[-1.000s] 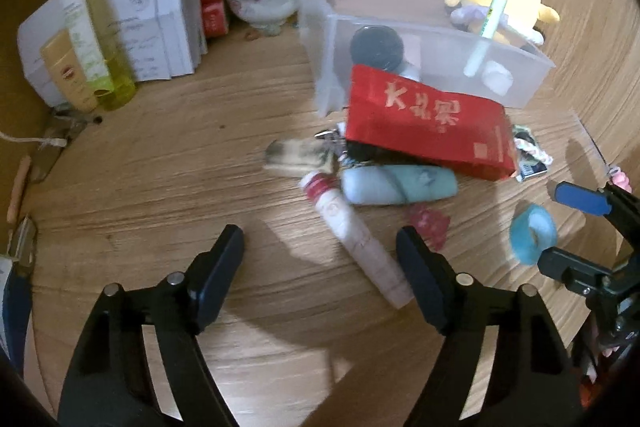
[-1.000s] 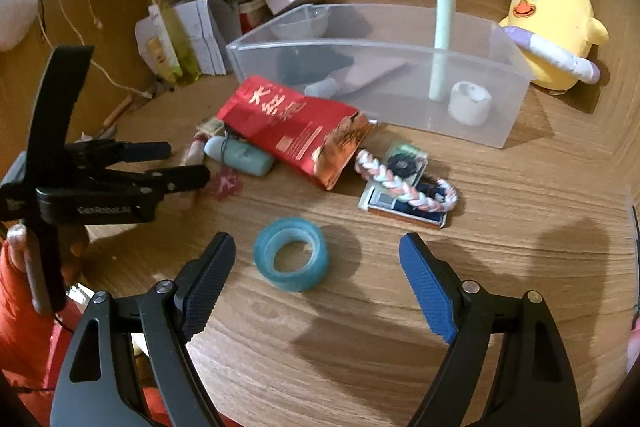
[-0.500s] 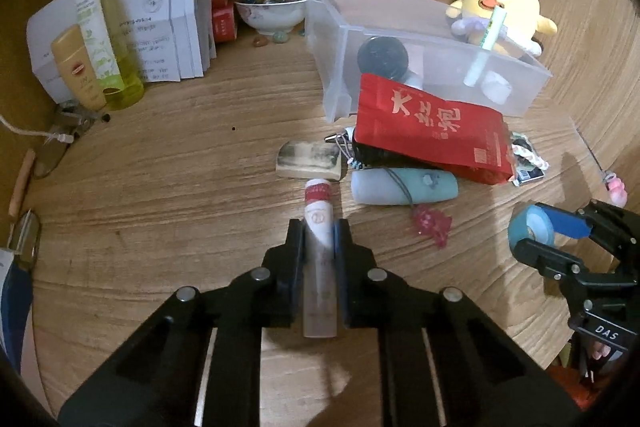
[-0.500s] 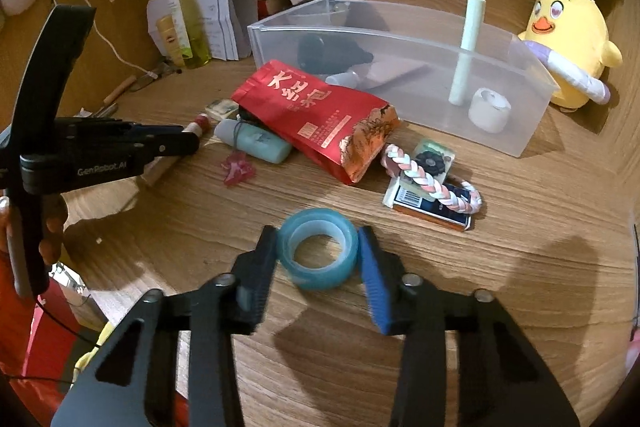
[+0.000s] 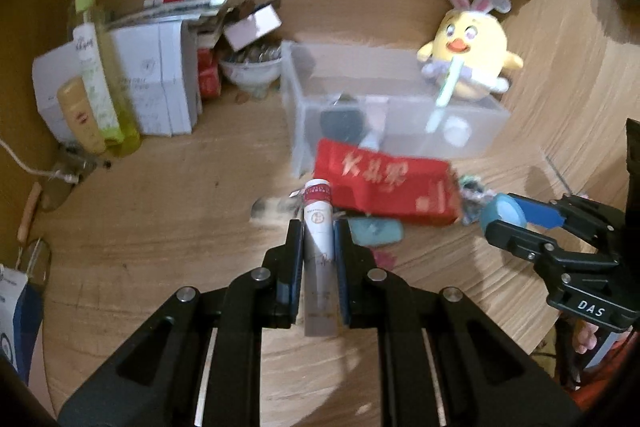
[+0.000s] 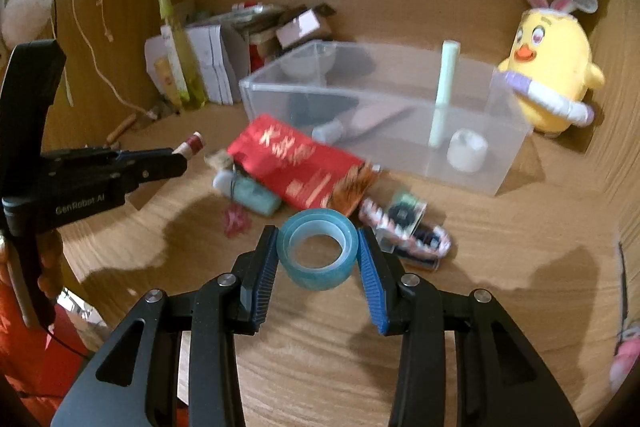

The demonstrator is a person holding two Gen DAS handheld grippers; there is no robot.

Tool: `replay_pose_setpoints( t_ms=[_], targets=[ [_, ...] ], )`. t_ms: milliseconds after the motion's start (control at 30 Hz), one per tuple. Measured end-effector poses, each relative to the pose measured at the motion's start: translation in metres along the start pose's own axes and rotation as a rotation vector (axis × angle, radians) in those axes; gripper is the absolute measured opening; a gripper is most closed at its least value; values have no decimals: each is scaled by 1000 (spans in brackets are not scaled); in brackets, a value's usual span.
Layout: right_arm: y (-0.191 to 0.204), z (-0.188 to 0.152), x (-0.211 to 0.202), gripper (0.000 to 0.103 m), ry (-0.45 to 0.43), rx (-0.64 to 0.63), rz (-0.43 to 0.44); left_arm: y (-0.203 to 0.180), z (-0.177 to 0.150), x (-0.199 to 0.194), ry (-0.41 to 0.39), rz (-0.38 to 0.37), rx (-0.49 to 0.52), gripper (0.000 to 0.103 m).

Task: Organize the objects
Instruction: 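Grasp the red-capped tube with the left gripper while the right gripper grasps the blue tape roll, then place red-capped tube in box with left gripper while right gripper drops blue tape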

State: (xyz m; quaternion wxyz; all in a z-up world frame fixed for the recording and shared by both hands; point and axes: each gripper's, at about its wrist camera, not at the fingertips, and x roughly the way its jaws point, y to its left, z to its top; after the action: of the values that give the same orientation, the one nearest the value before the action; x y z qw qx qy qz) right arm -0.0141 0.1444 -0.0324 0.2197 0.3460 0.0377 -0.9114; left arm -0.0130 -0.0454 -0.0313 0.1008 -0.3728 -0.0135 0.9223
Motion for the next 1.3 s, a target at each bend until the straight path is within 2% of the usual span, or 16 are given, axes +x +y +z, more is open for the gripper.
replay_pose_setpoints(
  t_ms=[267, 567, 767, 1300],
  targets=[
    [-15, 18, -12, 36, -57, -1, -50, -14, 24, -7, -62, -40, 9, 14],
    [-42, 38, -18, 36, -104, 32, -88, -22, 51, -3, -107, -52, 20, 14],
    [-56, 53, -13, 36, -124, 47, -101, -28, 64, 6, -117, -71, 26, 14],
    [-77, 82, 28, 36, -81, 65, -90, -31, 101, 42, -83, -80, 23, 14]
  ],
)
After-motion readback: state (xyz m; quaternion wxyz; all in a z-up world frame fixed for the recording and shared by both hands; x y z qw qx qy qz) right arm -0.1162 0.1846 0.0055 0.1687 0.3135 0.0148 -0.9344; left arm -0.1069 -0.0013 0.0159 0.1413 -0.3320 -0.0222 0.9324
